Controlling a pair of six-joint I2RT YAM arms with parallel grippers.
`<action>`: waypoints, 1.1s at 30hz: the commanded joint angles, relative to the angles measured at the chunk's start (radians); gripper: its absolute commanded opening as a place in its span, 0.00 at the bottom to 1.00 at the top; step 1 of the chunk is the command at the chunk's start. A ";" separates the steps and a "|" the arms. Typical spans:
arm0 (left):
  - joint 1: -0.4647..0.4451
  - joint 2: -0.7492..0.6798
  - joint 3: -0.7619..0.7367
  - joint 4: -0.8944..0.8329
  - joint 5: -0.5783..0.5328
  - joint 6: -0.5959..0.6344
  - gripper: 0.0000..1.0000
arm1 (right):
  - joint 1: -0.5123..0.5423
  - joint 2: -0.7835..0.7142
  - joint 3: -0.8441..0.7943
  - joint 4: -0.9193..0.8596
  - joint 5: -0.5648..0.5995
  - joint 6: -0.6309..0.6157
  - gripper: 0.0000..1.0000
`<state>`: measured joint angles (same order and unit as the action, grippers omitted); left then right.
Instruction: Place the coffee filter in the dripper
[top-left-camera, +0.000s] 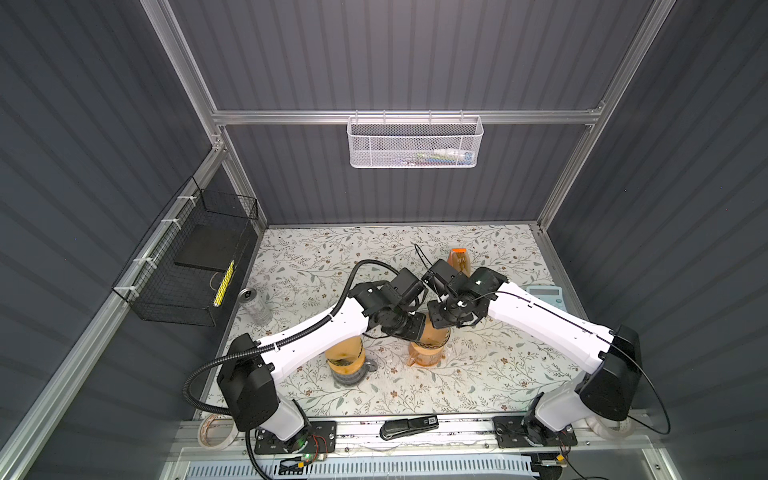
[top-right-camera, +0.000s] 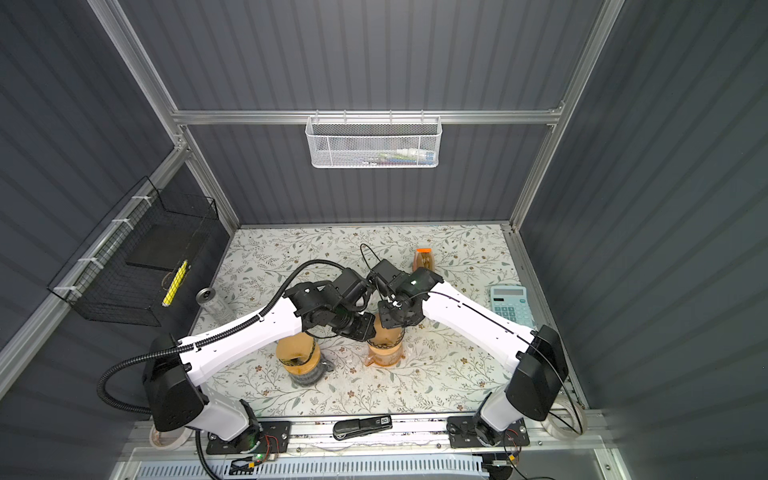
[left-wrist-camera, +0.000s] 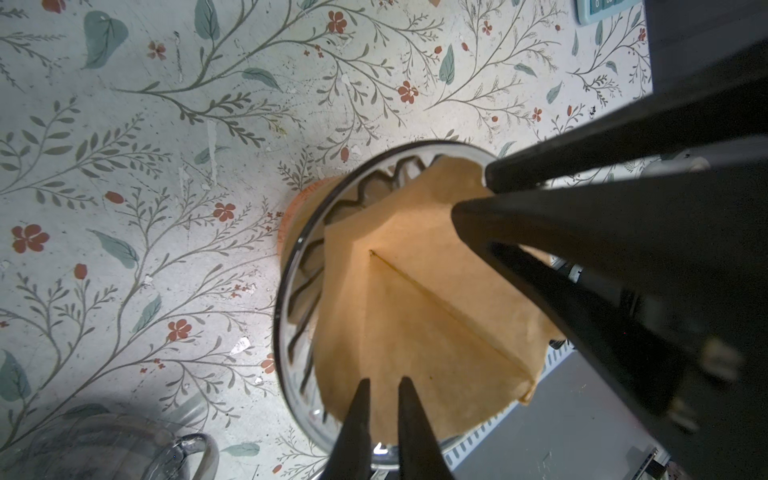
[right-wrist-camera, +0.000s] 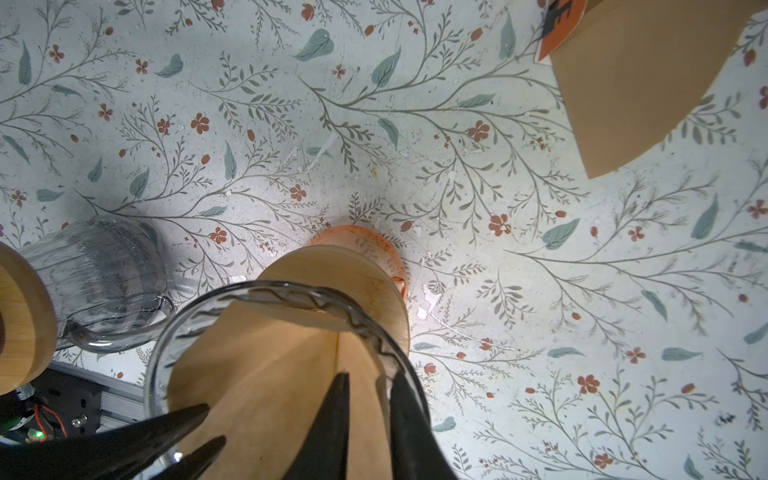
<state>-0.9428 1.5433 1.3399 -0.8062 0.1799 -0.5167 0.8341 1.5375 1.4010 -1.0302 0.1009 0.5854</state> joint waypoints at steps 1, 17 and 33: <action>-0.005 -0.011 0.027 -0.010 -0.010 0.000 0.15 | 0.005 -0.032 0.021 -0.038 0.027 0.010 0.26; -0.004 -0.035 0.044 0.005 -0.031 -0.005 0.16 | 0.005 -0.053 0.023 -0.039 0.037 0.013 0.30; -0.004 -0.069 0.062 0.019 -0.066 -0.016 0.17 | 0.005 -0.088 0.039 -0.038 0.036 0.025 0.32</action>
<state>-0.9428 1.5070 1.3701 -0.7898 0.1326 -0.5209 0.8341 1.4757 1.4105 -1.0477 0.1238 0.5983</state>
